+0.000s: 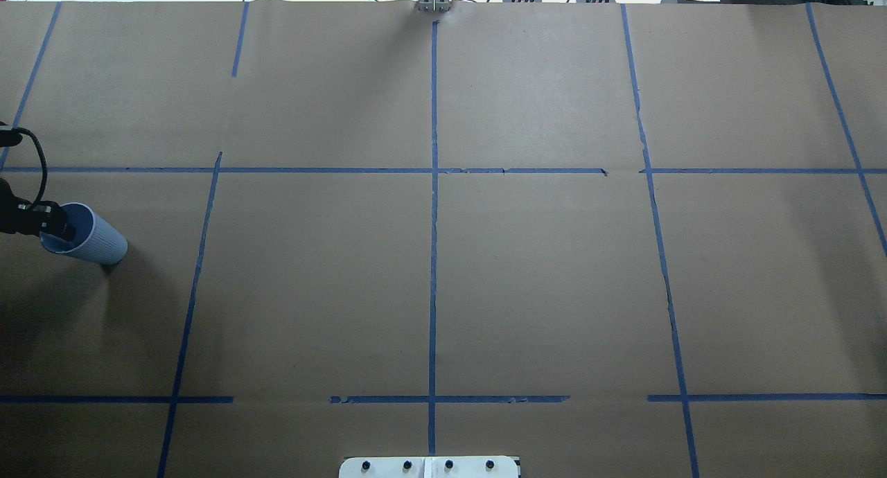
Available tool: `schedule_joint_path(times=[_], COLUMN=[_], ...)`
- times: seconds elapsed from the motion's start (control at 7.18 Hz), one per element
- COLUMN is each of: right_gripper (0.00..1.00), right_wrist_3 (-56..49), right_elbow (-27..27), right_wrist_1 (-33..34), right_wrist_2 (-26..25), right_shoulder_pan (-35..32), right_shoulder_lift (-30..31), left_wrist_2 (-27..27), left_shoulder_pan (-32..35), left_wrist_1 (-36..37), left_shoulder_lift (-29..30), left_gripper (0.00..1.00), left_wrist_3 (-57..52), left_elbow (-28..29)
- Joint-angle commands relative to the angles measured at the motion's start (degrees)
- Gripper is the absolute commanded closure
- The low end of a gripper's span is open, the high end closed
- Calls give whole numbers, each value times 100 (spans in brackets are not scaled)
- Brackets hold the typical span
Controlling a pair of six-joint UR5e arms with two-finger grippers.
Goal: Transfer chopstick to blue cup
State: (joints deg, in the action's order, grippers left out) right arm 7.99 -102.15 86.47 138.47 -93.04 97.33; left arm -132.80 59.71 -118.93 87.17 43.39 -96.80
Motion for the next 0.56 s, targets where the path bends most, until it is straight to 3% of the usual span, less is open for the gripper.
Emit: schedule_joint_path(times=[0.0, 0.14, 0.28, 0.42], right_gripper=[0, 0, 0, 0], right_wrist_3=[1, 1, -7, -8], right_elbow=[2, 19, 11, 45], right_wrist_1=[-42, -42, -51, -51], right_wrist_2=[-4, -21, -30, -48], right_shoulder_pan=[-3, -3, -3, -3], right_shoulder_lift=[49, 58, 67, 76], left_wrist_2=[-70, -158, -106, -89], left_shoulder_pan=[41, 67, 68, -37], left_wrist_1=[489, 1877, 3449, 4456], left_shoulder_lift=[80, 420, 1241, 2346], left_gripper=[100, 100, 100, 100], left_wrist_3=[3, -6, -15, 89], left_elbow=[-389, -1141, -1748, -1668])
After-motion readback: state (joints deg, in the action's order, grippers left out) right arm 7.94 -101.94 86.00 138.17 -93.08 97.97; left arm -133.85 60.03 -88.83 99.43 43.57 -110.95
